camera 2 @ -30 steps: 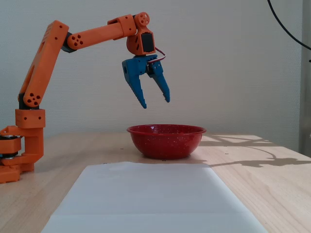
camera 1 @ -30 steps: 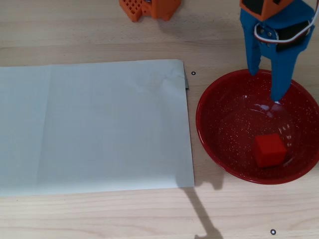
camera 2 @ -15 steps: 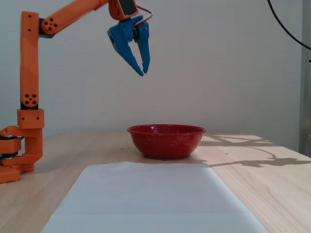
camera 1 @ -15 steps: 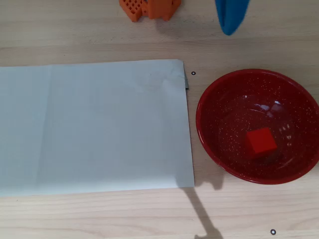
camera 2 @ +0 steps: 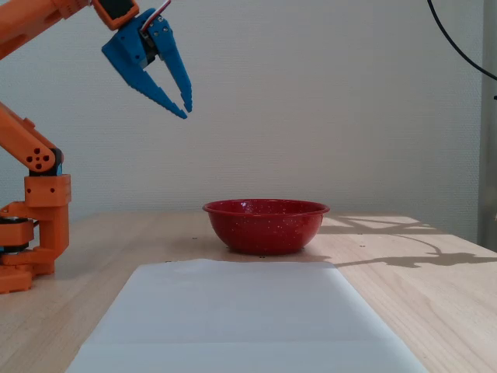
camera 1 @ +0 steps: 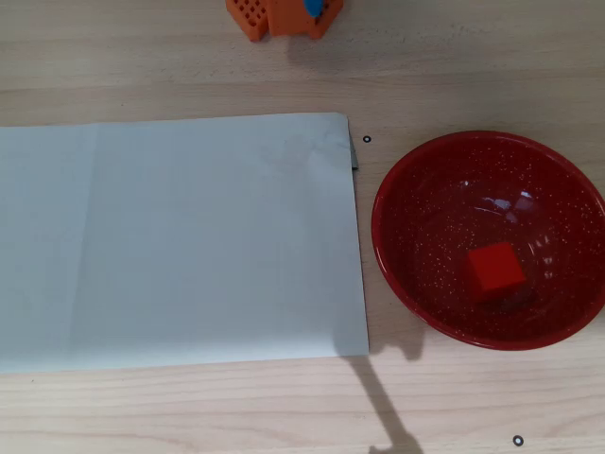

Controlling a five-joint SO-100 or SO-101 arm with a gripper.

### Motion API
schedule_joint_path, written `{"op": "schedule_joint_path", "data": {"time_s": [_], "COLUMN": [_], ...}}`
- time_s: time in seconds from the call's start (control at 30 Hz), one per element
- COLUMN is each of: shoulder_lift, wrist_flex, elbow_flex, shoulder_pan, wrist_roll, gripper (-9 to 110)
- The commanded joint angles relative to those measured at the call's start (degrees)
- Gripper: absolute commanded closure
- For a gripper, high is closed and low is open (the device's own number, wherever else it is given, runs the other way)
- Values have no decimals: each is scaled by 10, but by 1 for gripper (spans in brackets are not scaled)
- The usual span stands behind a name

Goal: Grasp the red cube and put it in the red bowl

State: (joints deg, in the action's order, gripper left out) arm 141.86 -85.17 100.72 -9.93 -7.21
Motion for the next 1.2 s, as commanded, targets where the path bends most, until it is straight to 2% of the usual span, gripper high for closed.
{"op": "schedule_joint_path", "data": {"time_s": [0.0,0.6,0.9,1.17], "shoulder_lift": [60,407,468,468], "wrist_flex": [53,470,544,381], "elbow_flex": [32,646,792,792], "shoulder_pan": [24,79,83,92], "wrist_roll": [-17,-60,-46,-31], "gripper": [101,101,101,101]}}
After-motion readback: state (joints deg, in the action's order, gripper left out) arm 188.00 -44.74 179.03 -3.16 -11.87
